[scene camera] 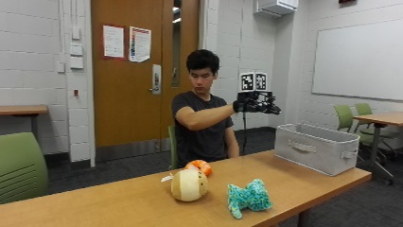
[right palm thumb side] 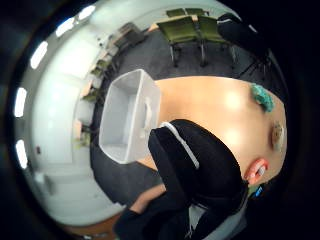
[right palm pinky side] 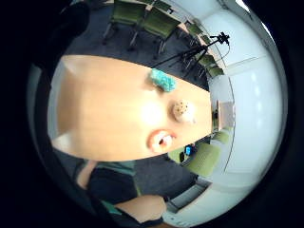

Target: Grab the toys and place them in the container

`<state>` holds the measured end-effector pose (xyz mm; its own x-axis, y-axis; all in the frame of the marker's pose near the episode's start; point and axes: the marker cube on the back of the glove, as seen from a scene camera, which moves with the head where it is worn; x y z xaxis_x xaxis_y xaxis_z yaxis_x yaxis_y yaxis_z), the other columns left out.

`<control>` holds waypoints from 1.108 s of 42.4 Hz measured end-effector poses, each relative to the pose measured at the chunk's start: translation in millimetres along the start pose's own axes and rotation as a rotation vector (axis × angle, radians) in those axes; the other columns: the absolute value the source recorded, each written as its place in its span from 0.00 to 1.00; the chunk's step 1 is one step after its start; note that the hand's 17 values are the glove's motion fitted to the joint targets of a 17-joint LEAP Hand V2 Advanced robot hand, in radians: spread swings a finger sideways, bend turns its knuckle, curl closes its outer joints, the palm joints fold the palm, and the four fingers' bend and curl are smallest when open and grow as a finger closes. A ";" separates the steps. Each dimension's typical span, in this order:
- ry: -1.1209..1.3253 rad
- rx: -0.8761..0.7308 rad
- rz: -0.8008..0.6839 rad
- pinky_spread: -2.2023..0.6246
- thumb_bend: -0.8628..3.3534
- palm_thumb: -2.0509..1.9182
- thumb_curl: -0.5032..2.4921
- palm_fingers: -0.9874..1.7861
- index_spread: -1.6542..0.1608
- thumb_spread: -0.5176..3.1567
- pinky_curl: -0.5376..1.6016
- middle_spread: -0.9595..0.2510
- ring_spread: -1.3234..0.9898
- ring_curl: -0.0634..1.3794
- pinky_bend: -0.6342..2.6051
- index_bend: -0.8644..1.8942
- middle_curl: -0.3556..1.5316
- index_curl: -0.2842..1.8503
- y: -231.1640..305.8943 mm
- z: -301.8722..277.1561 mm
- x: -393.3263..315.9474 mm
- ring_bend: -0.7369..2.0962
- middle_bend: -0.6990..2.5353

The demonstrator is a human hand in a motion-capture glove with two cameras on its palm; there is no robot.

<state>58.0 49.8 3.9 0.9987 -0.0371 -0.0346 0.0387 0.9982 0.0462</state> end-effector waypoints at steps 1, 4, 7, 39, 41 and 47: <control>-0.001 -0.002 0.004 0.73 0.20 0.50 0.20 0.44 0.76 0.50 0.37 0.66 0.42 0.13 0.33 0.38 0.30 0.25 7.0 -1.7 3.8 0.33 0.29; -0.007 -0.004 0.009 0.73 0.19 0.50 0.20 0.44 0.75 0.50 0.37 0.66 0.41 0.13 0.33 0.38 0.31 0.26 27.4 -0.9 19.9 0.33 0.29; -0.019 -0.003 0.010 0.73 0.19 0.50 0.20 0.44 0.75 0.50 0.37 0.66 0.41 0.14 0.33 0.38 0.32 0.26 45.5 4.3 41.3 0.33 0.29; -0.105 -0.101 0.141 0.73 0.19 0.49 0.21 0.44 0.73 0.45 0.41 0.65 0.40 0.19 0.37 0.37 0.35 0.30 174.1 169.0 226.5 0.34 0.27; -0.106 -0.119 0.141 0.73 0.19 0.49 0.21 0.43 0.73 0.44 0.42 0.65 0.40 0.19 0.37 0.37 0.35 0.30 177.6 183.3 229.4 0.34 0.27; -0.102 -0.174 0.139 0.74 0.19 0.49 0.21 0.43 0.73 0.43 0.42 0.65 0.40 0.20 0.38 0.37 0.36 0.30 186.7 210.4 233.2 0.34 0.28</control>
<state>305.0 217.5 214.5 0.9926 0.1050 0.0614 -0.0963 0.9869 -0.1296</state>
